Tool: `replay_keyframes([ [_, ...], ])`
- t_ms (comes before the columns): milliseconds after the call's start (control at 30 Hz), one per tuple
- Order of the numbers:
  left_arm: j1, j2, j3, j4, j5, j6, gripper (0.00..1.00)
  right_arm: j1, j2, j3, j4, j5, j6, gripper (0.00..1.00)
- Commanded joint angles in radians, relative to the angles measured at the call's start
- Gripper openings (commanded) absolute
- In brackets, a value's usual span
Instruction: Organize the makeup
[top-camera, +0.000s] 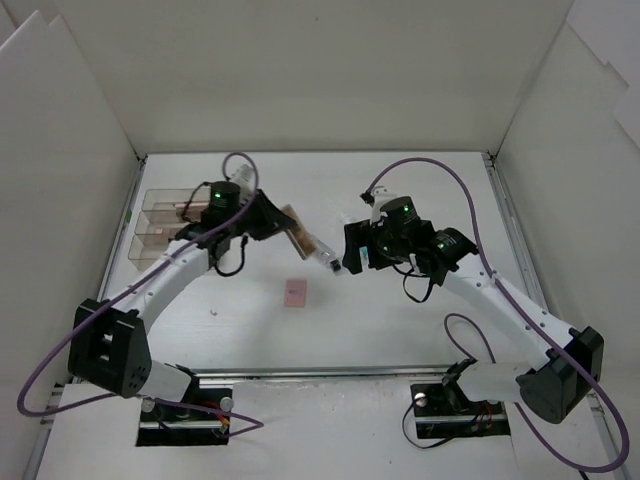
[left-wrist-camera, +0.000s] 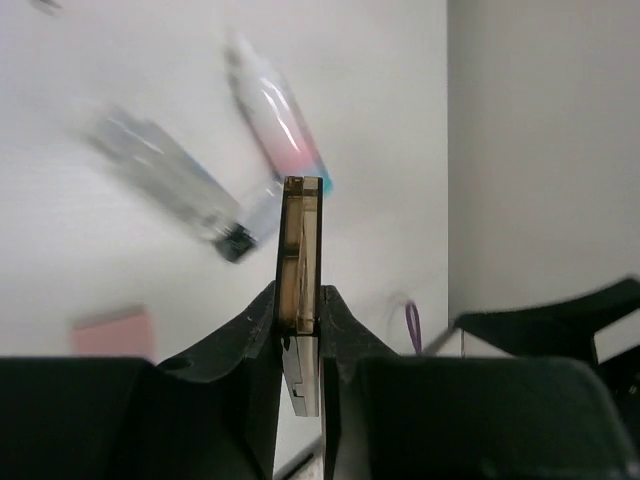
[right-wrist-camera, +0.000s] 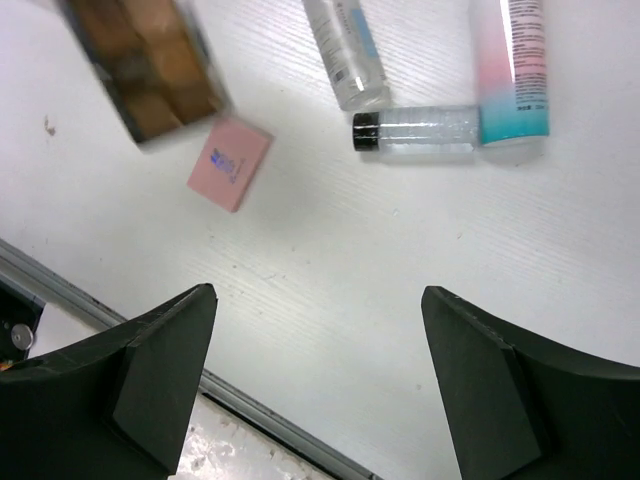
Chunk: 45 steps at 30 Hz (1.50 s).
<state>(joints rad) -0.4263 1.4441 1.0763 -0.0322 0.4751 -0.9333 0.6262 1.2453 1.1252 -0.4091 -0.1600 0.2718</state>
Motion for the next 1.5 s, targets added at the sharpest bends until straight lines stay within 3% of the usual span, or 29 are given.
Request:
replay_keyframes([
  [0, 0.180, -0.132, 0.004, -0.011, -0.055, -0.032, 0.00, -0.022, -0.027, 0.032, 0.030, 0.063, 0.014, 0.81],
  [33, 0.277, -0.145, -0.004, -0.027, -0.062, -0.036, 0.00, -0.029, -0.029, 0.025, 0.030, 0.068, 0.015, 0.82],
  [233, 0.597, -0.150, 0.016, -0.135, -0.099, -0.035, 0.00, -0.049, -0.043, -0.022, 0.030, 0.076, 0.026, 0.81],
  [367, 0.716, -0.067, 0.045, -0.149, -0.073, -0.044, 0.00, -0.051, -0.047, -0.039, 0.027, 0.079, 0.030, 0.82],
  [533, 0.781, 0.057, 0.086, -0.131, -0.044, -0.070, 0.02, -0.054, -0.050, -0.050, 0.027, 0.086, 0.035, 0.82],
  [833, 0.816, 0.220, 0.154, -0.086, -0.024, -0.116, 0.13, -0.060, -0.066, -0.080, 0.021, 0.094, 0.056, 0.81],
  [933, 0.816, 0.254, 0.180, -0.086, -0.018, -0.110, 0.26, -0.059, -0.069, -0.085, 0.020, 0.094, 0.063, 0.82],
  [967, 0.816, 0.257, 0.185, -0.089, -0.013, -0.107, 0.38, -0.059, -0.072, -0.085, 0.018, 0.094, 0.064, 0.82],
  [1067, 0.816, 0.245, 0.180, -0.101, -0.015, -0.102, 0.53, -0.057, -0.073, -0.088, 0.016, 0.100, 0.069, 0.82],
  [1233, 0.816, 0.159, 0.139, -0.147, -0.013, -0.081, 0.64, -0.057, -0.072, -0.087, 0.015, 0.102, 0.070, 0.82],
  [1333, 0.749, 0.073, 0.148, -0.237, -0.058, 0.037, 0.65, -0.062, -0.086, -0.093, 0.016, 0.126, 0.063, 0.82],
  [1467, 0.566, -0.043, 0.166, -0.359, -0.166, 0.206, 0.66, -0.065, -0.099, -0.099, 0.013, 0.149, 0.041, 0.82],
])
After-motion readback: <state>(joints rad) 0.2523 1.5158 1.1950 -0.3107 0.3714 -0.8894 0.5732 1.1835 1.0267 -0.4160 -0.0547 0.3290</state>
